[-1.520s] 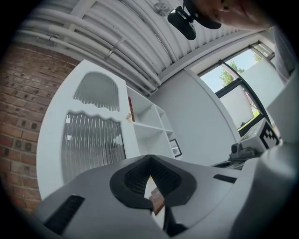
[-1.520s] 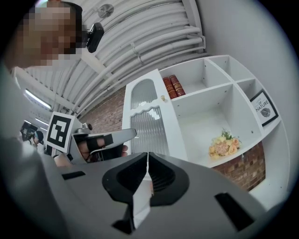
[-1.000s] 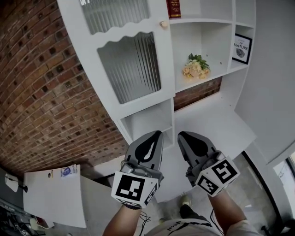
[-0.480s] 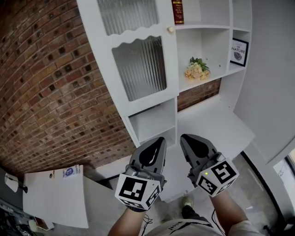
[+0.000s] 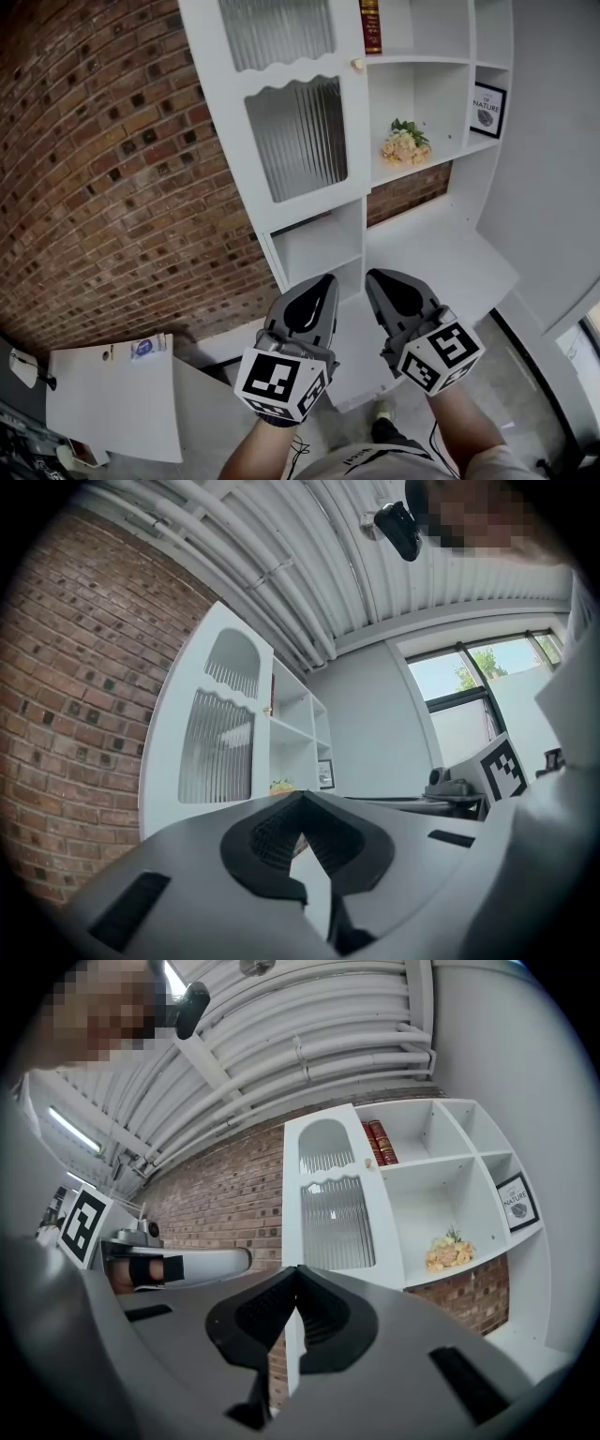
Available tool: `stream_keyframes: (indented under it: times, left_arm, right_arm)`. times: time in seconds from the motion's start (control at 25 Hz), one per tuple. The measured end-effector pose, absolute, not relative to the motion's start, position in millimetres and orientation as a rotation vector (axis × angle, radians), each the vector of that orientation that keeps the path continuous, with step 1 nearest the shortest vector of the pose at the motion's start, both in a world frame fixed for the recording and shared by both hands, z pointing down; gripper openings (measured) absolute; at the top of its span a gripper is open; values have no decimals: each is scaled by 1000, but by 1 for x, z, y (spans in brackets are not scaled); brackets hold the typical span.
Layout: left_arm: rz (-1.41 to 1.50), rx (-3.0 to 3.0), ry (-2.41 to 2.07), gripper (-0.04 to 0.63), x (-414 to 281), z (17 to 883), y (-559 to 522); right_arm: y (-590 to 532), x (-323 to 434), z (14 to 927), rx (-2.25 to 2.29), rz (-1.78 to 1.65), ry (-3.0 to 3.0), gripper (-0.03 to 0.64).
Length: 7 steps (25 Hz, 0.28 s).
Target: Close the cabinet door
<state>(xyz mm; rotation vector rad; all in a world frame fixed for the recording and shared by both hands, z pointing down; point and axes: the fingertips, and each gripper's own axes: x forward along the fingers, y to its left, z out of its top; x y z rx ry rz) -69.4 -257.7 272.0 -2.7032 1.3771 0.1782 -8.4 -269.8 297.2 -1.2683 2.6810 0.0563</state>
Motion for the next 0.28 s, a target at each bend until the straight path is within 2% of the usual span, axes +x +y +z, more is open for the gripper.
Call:
stream_keyframes:
  times: [0.28]
  left_arm:
    - [173, -2692, 1380, 11, -72, 274, -256]
  right_arm:
    - [-270, -12, 296, -1264, 66, 2684, 17]
